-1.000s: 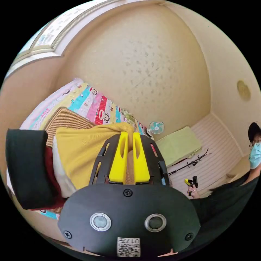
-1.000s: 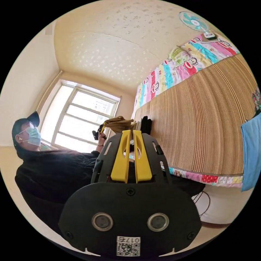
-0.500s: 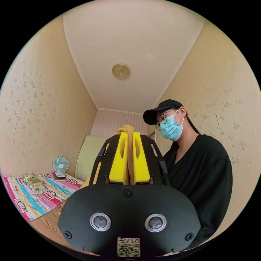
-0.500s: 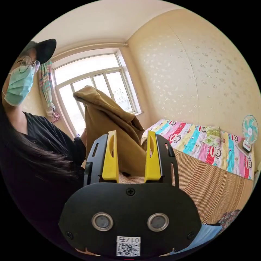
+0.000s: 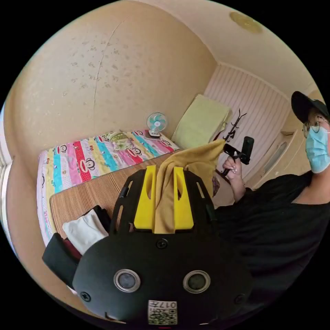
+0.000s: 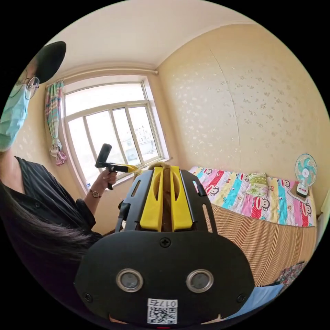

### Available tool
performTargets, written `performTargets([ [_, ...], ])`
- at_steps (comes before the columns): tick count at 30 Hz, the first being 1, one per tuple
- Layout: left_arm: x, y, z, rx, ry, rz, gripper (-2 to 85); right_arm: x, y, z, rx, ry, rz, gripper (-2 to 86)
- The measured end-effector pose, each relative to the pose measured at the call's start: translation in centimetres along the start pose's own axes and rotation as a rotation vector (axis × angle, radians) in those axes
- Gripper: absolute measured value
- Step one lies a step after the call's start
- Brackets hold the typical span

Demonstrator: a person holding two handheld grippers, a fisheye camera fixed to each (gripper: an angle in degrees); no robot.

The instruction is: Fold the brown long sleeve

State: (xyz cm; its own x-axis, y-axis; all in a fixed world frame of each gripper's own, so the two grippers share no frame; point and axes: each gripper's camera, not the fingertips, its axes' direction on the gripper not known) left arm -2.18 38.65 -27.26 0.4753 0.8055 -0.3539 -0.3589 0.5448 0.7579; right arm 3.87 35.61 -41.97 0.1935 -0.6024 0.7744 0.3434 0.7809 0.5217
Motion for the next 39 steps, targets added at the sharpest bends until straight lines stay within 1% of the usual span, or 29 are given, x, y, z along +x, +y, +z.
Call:
performTargets([
  [1, 0.3, 0.2, 0.5, -0.009, -0.012, -0.012, 10.2, -0.5, 0.0, 0.2, -0.007, 0.015, -0.018, 3.1],
  [2, 0.9, 0.6, 1.3, 0.002, 0.013, -0.025, 11.3, -1.6, -0.1, 0.8, -0.036, 0.054, -0.049, 3.1],
  [3, 1.8, 1.0, 2.0, 0.03, 0.082, -0.017, 11.8, -2.7, 0.0, 2.1, -0.093, 0.087, -0.081, 3.1],
  [4, 2.3, 1.1, 2.4, 0.046, 0.125, -0.007, 11.9, -3.2, 0.1, 2.7, -0.112, 0.108, -0.094, 3.1],
  [5, 3.6, 1.4, 3.5, 0.07, 0.217, 0.017, 12.1, -4.2, 0.5, 3.6, -0.117, 0.148, -0.111, 3.1],
  [6, 5.1, 1.4, 5.1, 0.063, 0.302, 0.049, 12.2, -4.9, 0.7, 4.1, -0.116, 0.151, -0.124, 3.0],
  [8, 7.8, 1.4, 8.1, 0.011, 0.363, 0.084, 12.8, -5.8, 0.6, 4.2, -0.114, 0.151, -0.14, 3.1],
  [10, 10.2, 1.5, 11.0, -0.027, 0.332, 0.095, 13.4, -6.5, 0.3, 4.1, -0.103, 0.17, -0.155, 3.1],
  [13, 13.1, 1.6, 14.4, -0.061, 0.186, 0.107, 12.6, -7.9, -0.2, 2.6, -0.048, 0.106, -0.2, 3.0],
  [14, 13.6, 1.7, 14.8, -0.031, 0.126, 0.106, 11.1, -8.4, -0.4, 1.8, -0.021, 0.089, -0.214, 3.0],
  [15, 13.9, 1.9, 14.3, 0.041, 0.106, 0.119, 10.2, -8.7, -0.5, 0.8, 0.011, 0.091, -0.225, 2.9],
  [17, 14.2, 2.2, 13.0, 0.129, 0.098, 0.137, 9.7, -8.4, -0.4, -0.9, 0.075, 0.076, -0.226, 3.0],
  [19, 14.5, 2.7, 11.6, 0.211, 0.093, 0.172, 10.1, -6.9, -0.2, -3.0, 0.144, 0.023, -0.178, 3.1],
  [21, 14.6, 3.6, 9.8, 0.293, 0.107, 0.209, 10.9, -4.6, 0.3, -5.3, 0.202, -0.066, -0.113, 3.1],
  [23, 14.9, 3.6, 9.4, 0.268, 0.142, 0.251, 11.0, -3.6, 0.7, -6.0, 0.206, -0.119, -0.089, 3.1],
  [25, 15.2, 3.0, 10.4, 0.169, 0.178, 0.272, 11.1, -3.6, 1.1, -5.6, 0.189, -0.187, -0.103, 3.2],
  [26, 15.4, 2.6, 11.3, 0.112, 0.191, 0.287, 10.8, -3.8, 1.3, -4.9, 0.161, -0.258, -0.128, 3.2],
  [29, 14.3, 2.4, 11.8, 0.094, 0.192, 0.255, 9.5, -3.2, 2.1, -3.5, 0.155, -0.344, -0.122, 3.4],
  [31, 12.9, 2.5, 11.6, 0.097, 0.242, 0.23, 7.6, -1.6, 2.5, -3.3, 0.176, -0.421, -0.09, 3.5],
  [33, 10.5, 2.4, 11.2, 0.089, 0.416, 0.222, 5.0, 1.2, 3.0, -3.3, 0.204, -0.532, -0.01, 3.9],
  [34, 9.8, 2.4, 11.0, 0.096, 0.468, 0.212, 4.7, 1.9, 3.1, -3.4, 0.209, -0.556, 0.006, 4.0],
  [35, 8.5, 2.6, 10.6, 0.113, 0.562, 0.181, 4.3, 3.1, 3.5, -3.7, 0.224, -0.59, 0.053, 4.3],
  [36, 7.2, 2.9, 10.2, 0.142, 0.629, 0.14, 4.1, 4.1, 4.1, -4.3, 0.25, -0.597, 0.096, 5.0],
  [37, 6.7, 3.0, 10.0, 0.157, 0.654, 0.122, 4.0, 4.4, 4.5, -4.7, 0.265, -0.588, 0.107, 5.3],
  [39, 5.0, 3.3, 8.2, 0.248, 0.712, 0.068, 4.0, 4.8, 6.5, -6.9, 0.289, -0.478, 0.123, 9.1],
])
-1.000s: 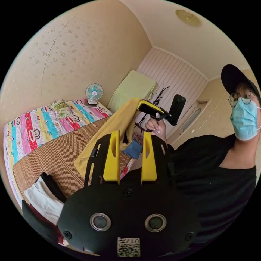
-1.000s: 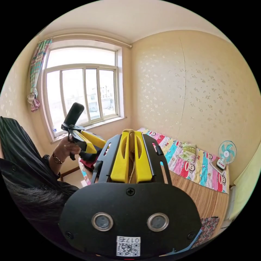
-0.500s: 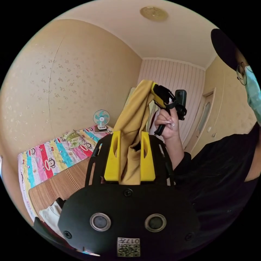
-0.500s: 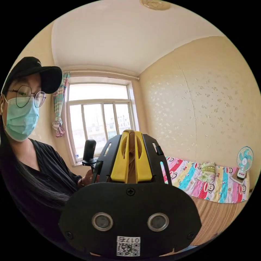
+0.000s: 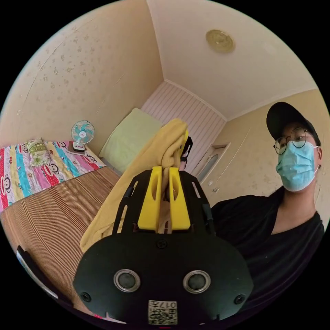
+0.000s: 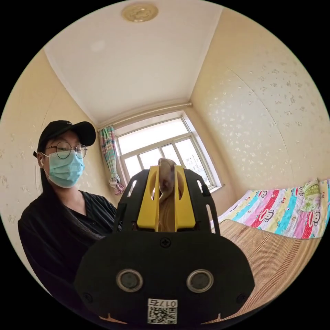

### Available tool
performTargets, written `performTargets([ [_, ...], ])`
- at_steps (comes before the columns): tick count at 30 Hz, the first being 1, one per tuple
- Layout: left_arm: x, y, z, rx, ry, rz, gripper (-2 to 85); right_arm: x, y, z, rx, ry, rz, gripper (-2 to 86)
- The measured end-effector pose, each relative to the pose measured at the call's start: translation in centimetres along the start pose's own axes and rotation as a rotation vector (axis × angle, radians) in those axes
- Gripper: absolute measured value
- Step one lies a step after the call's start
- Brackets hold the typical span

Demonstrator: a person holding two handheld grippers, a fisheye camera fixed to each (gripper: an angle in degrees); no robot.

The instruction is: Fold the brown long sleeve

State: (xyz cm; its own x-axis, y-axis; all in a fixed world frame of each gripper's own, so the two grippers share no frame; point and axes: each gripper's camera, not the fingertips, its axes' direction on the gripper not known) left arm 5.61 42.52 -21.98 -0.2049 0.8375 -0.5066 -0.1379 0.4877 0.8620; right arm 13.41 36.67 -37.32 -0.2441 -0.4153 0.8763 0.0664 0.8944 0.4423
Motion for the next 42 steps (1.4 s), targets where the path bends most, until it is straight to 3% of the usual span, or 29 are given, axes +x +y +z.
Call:
performTargets([
  [2, 0.2, -0.9, -1.9, 0.055, 0.019, -0.001, 3.9, -1.2, 1.5, -1.4, -0.016, 0.135, 0.006, 11.1],
  [6, 1.8, -3.9, -3.1, 0.0, -0.095, 0.037, 3.9, -5.1, 7.0, -1.6, -0.099, 0.399, -0.068, 13.9],
  [9, 2.8, -5.6, -3.0, -0.038, -0.049, 0.068, 4.0, -5.6, 11.4, -1.1, -0.188, 0.595, -0.017, 16.5],
  [16, 6.1, -11.4, -7.5, -0.028, 0.075, 0.196, 4.2, -2.3, 15.1, -1.5, -0.406, 0.741, 0.157, 14.7],
  [18, 7.2, -13.6, -10.1, -0.053, 0.132, 0.245, 4.4, -1.7, 12.7, -2.4, -0.348, 0.778, 0.131, 5.3],
  [23, 7.1, -15.6, -17.0, -0.086, 0.213, 0.311, 4.5, -2.0, 2.4, -4.7, -0.128, 0.947, 0.036, 4.0],
  [27, 5.2, -15.7, -24.8, -0.033, 0.077, 0.26, 4.5, -5.2, -6.2, -6.1, 0.062, 1.0, -0.125, 3.9],
  [31, 5.2, -14.9, -29.6, 0.008, 0.019, 0.26, 4.3, -8.9, -11.5, -5.9, 0.067, 1.004, -0.319, 3.8],
  [33, 5.3, -14.9, -31.1, 0.06, 0.05, 0.224, 4.1, -10.6, -13.7, -5.6, 0.029, 1.089, -0.469, 3.8],
  [37, 4.8, -17.0, -30.7, 0.131, 0.088, 0.142, 2.8, -9.1, -18.2, -6.8, -0.038, 1.207, -0.478, 3.8],
  [40, 1.4, -21.1, -30.7, 0.138, -0.037, -0.032, 1.8, -2.6, -23.2, -7.5, -0.218, 1.237, -0.421, 3.9],
  [42, -4.8, -25.5, -30.6, 0.106, -0.224, -0.158, 1.7, 8.2, -27.5, -6.9, -0.485, 1.187, -0.283, 4.0],
])
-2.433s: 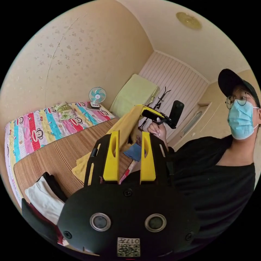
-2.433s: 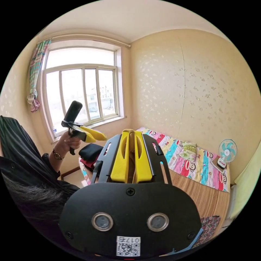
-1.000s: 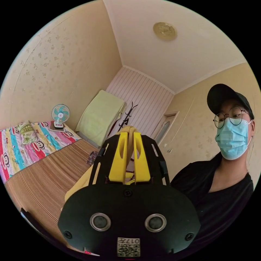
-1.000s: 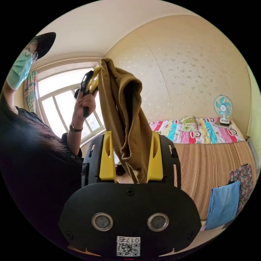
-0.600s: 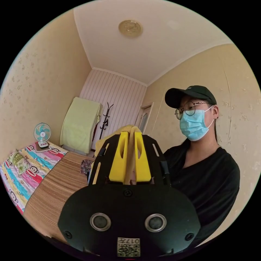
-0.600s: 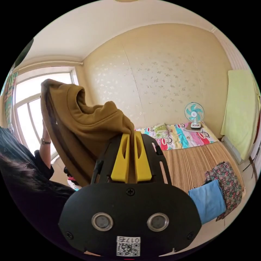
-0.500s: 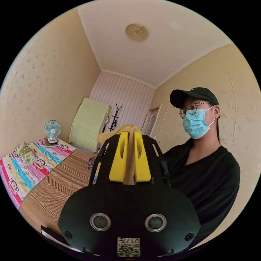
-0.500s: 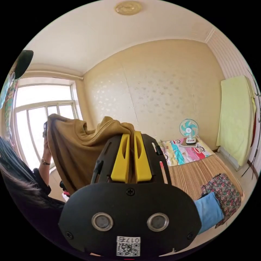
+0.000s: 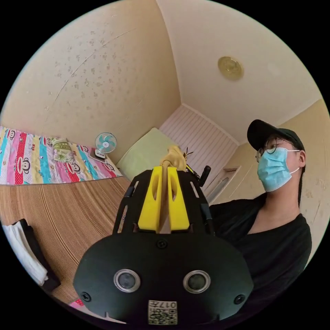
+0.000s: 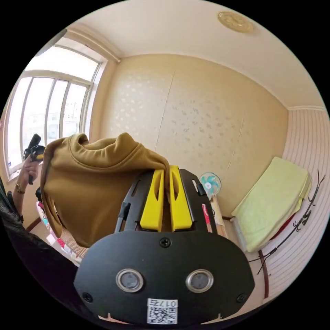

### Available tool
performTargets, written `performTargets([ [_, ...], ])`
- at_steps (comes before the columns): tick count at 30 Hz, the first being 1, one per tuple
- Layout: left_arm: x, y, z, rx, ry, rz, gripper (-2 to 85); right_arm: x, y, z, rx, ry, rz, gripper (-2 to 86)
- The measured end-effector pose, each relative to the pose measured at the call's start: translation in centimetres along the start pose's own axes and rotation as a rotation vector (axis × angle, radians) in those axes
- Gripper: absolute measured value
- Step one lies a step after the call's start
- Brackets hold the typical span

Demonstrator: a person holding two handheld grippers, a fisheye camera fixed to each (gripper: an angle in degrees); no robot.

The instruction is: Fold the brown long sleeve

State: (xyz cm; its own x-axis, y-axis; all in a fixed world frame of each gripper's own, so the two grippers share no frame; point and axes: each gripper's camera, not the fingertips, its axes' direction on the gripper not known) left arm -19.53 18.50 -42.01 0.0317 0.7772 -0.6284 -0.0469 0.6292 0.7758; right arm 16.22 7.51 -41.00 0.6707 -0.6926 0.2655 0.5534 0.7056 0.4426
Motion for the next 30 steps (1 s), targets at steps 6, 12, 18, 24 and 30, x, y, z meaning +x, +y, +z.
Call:
performTargets([
  [6, -27.8, -11.1, 7.5, -0.124, -0.463, -0.438, 4.8, 9.0, -0.4, 33.4, -0.603, -0.178, 0.089, 4.2],
  [12, -39.3, -3.1, 12.1, -0.172, -0.512, -0.657, 5.3, 8.7, 14.5, 42.4, -0.831, -0.443, 0.18, 2.4],
  [18, -42.6, 9.6, 25.9, -0.81, -0.648, -0.557, 4.4, 6.1, 29.6, 44.9, -1.196, -0.453, 0.136, 1.5],
  [24, -39.8, 18.3, 24.1, -0.979, -0.701, -0.636, 0.7, 10.8, 33.7, 38.2, -1.224, -0.498, 0.254, 1.2],
  [30, -36.5, 20.1, 19.9, -1.206, -0.721, -0.889, -0.5, 23.6, 38.2, 32.5, -1.057, -0.705, 1.338, 3.2],
])
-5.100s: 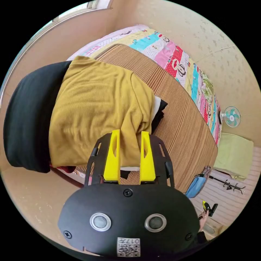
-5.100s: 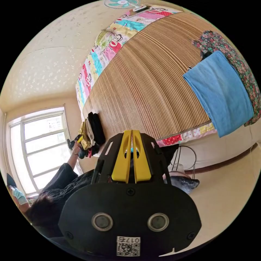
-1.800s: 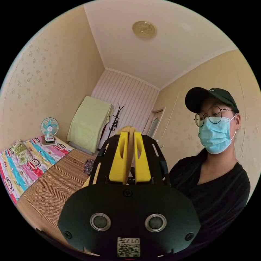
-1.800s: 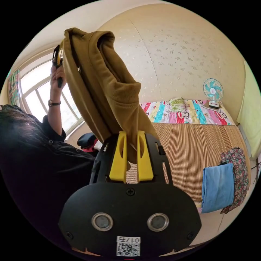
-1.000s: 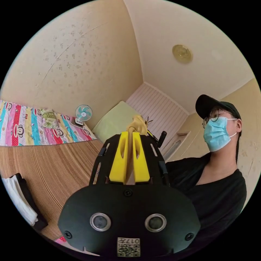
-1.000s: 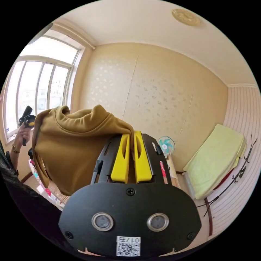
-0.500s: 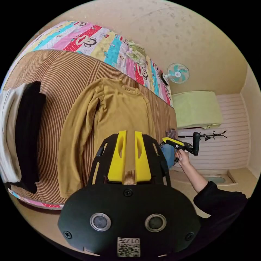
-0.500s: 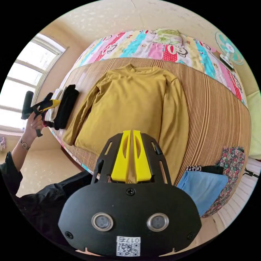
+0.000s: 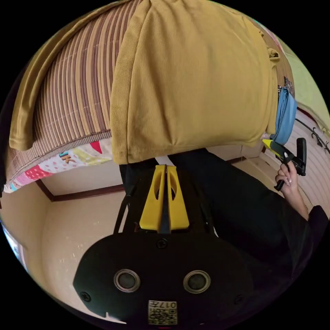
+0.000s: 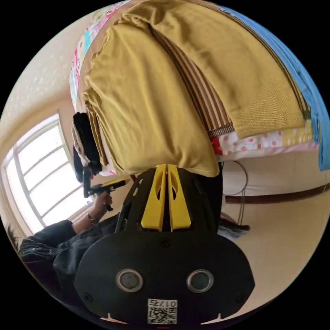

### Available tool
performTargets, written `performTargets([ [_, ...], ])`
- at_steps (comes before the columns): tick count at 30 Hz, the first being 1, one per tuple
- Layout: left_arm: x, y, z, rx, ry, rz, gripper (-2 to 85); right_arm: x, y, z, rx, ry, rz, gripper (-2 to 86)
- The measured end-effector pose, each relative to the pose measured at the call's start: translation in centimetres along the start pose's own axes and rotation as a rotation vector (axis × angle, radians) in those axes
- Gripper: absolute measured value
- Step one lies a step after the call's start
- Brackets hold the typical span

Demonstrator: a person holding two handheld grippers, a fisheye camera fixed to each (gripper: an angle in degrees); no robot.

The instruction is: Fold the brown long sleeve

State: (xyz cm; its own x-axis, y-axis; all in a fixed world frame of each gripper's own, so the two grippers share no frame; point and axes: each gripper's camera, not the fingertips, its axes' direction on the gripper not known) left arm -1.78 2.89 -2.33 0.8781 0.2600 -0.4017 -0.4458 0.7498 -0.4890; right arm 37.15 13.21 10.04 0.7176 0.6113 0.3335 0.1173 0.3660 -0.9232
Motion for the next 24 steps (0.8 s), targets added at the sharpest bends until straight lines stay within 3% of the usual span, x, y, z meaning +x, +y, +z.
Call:
performTargets([
  [3, -2.8, 2.2, -1.3, -0.032, 0.092, -0.111, -0.5, 5.3, 0.1, -4.3, 0.378, -0.547, 0.381, 8.1],
  [5, -4.9, 3.0, -3.0, -0.009, 0.197, -0.197, -0.5, 6.8, -0.9, -4.7, 0.501, -0.723, 0.548, 10.8],
  [7, -7.2, 3.4, -5.1, 0.033, 0.281, -0.294, -0.5, 6.8, -2.9, -5.0, 0.559, -0.773, 0.618, 11.2],
  [10, -10.6, 3.4, -8.7, 0.096, 0.399, -0.441, -0.5, 5.3, -5.3, -5.7, 0.505, -0.643, 0.805, 5.9],
  [12, -12.5, 3.1, -11.7, 0.156, 0.478, -0.508, -0.5, 3.0, -5.1, -7.9, 0.606, -0.639, 0.883, 3.1],
  [13, -12.8, 2.9, -12.4, 0.169, 0.492, -0.517, -0.5, 1.9, -5.2, -9.2, 0.649, -0.619, 0.852, 2.8],
  [16, -13.9, 2.4, -15.8, 0.252, 0.539, -0.511, -0.2, -7.6, -7.0, -18.3, 0.77, -0.363, 0.416, 1.7],
  [18, -14.7, 2.1, -18.0, 0.328, 0.577, -0.499, 0.3, -18.3, -6.4, -24.6, 0.945, -0.016, 0.036, 1.4],
  [20, -15.6, 2.2, -18.9, 0.382, 0.629, -0.525, 1.0, -25.5, -5.4, -26.8, 1.07, 0.14, -0.193, 1.3],
  [24, -19.1, 3.2, -19.6, 0.593, 0.932, -0.648, 5.4, -38.1, -5.3, -24.6, 1.077, 0.066, -0.663, 1.5],
])
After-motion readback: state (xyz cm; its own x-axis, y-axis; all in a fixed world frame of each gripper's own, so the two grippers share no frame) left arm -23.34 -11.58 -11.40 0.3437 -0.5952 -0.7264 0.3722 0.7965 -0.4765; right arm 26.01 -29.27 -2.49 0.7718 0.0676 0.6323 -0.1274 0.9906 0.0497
